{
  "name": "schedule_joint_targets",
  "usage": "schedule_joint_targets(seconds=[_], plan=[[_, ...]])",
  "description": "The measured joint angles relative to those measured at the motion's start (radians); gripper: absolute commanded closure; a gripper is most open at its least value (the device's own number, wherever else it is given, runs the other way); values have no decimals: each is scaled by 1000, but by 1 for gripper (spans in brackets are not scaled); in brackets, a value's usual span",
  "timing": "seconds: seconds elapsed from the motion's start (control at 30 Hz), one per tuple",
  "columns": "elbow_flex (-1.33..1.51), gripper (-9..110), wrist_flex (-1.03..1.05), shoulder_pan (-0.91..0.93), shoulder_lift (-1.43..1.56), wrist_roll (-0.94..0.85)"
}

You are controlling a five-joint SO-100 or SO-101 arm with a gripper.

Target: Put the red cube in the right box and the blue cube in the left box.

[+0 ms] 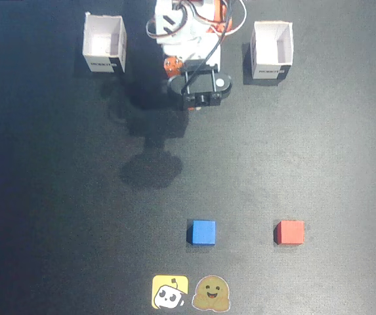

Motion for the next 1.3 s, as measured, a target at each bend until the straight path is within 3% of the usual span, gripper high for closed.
schedule_joint_targets(seconds=[0.37, 0.83, 1.3], plan=[[0, 101, -21, -17, 0, -3], [0, 101, -71, -135, -8, 183], [-451, 100, -192, -215, -701, 287]])
